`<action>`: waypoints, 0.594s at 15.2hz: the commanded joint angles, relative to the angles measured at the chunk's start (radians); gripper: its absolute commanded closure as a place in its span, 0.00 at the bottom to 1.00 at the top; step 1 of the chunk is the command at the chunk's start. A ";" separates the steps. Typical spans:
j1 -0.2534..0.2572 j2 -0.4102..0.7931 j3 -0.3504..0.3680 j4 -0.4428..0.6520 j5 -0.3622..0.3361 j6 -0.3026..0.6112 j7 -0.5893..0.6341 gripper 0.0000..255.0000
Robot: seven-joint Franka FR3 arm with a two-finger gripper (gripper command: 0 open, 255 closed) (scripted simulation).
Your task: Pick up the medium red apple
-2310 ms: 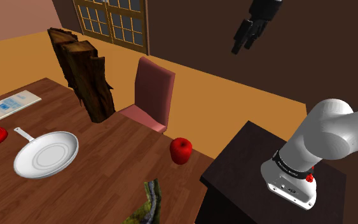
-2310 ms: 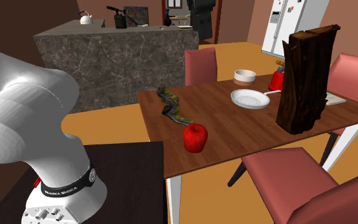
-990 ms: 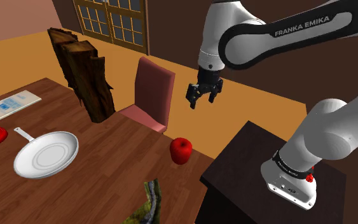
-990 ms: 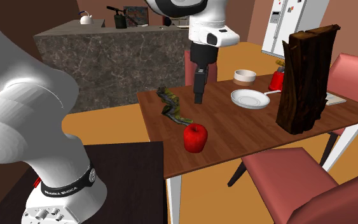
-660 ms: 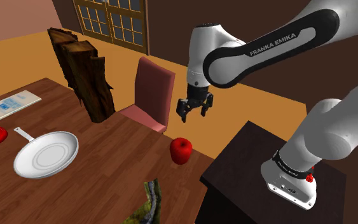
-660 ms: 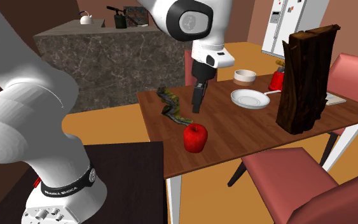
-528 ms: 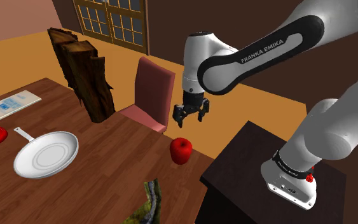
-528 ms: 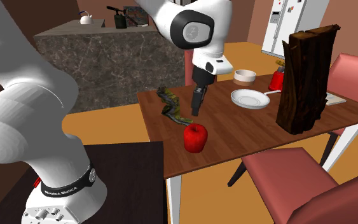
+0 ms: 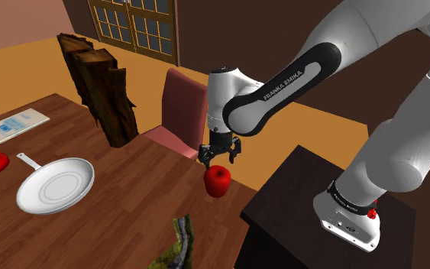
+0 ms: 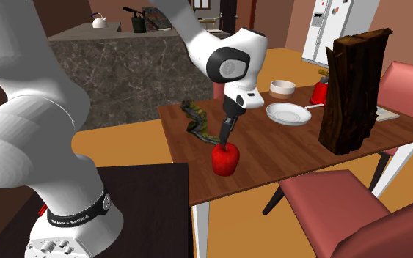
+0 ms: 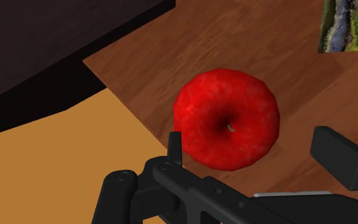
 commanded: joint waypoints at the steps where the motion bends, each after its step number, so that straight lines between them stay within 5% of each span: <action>1: 0.001 0.027 0.000 -0.003 -0.010 0.029 0.007 0.00; 5: 0.003 0.061 -0.002 -0.009 -0.025 0.066 0.014 0.00; 6: 0.003 0.064 -0.003 -0.007 -0.027 0.068 0.015 1.00; 9: 0.004 0.063 -0.002 -0.009 -0.026 0.069 0.016 1.00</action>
